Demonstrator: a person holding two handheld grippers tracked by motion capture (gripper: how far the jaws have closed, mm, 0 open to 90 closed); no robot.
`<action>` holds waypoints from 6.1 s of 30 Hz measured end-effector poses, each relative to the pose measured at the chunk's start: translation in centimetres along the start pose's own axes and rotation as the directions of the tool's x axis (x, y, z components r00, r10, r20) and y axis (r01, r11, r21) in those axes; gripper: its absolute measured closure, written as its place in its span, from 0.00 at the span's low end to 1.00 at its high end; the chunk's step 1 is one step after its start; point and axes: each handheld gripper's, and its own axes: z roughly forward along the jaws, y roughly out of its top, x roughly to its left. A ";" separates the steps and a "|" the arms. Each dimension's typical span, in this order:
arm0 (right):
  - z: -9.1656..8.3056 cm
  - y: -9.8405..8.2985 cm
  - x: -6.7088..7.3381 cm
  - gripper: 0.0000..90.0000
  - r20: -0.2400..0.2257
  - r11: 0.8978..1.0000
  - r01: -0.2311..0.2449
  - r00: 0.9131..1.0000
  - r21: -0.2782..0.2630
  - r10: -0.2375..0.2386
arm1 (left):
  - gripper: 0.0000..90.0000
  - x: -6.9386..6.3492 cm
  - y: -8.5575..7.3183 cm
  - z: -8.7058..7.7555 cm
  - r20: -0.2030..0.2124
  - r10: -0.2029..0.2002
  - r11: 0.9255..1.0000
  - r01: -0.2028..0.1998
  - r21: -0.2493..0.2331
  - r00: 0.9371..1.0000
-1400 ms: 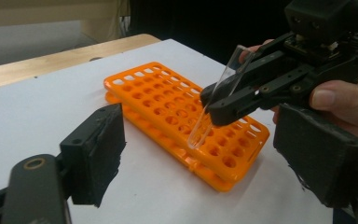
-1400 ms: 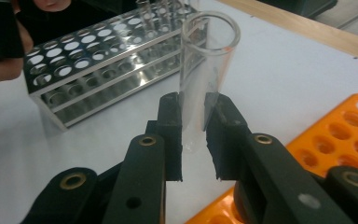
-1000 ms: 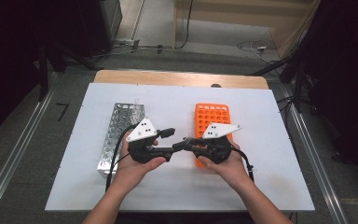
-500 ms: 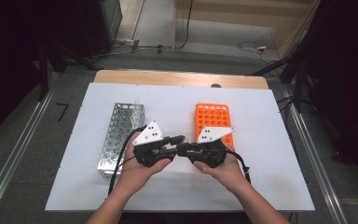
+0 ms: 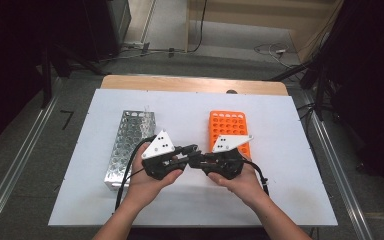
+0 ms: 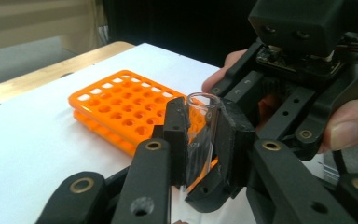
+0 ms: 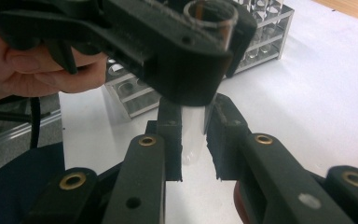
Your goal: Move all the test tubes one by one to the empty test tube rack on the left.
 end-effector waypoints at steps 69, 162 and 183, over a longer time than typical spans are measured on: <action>-13.1 -10.5 -7.3 0.00 0.281 0.971 -0.165 0.937 -0.173 0.210 | 0.85 10.1 -3.4 -6.4 -0.414 -0.183 0.982 0.142 -0.128 0.892; -12.8 -10.6 -7.6 0.00 0.281 0.974 -0.154 0.939 -0.167 0.196 | 0.00 6.7 -5.6 -11.6 -0.315 -0.195 0.980 0.174 -0.094 0.929; -13.5 -11.7 -8.6 0.00 0.298 0.967 -0.170 0.929 -0.188 0.221 | 0.00 7.3 -8.3 -15.4 -0.316 -0.216 0.973 0.176 -0.150 0.924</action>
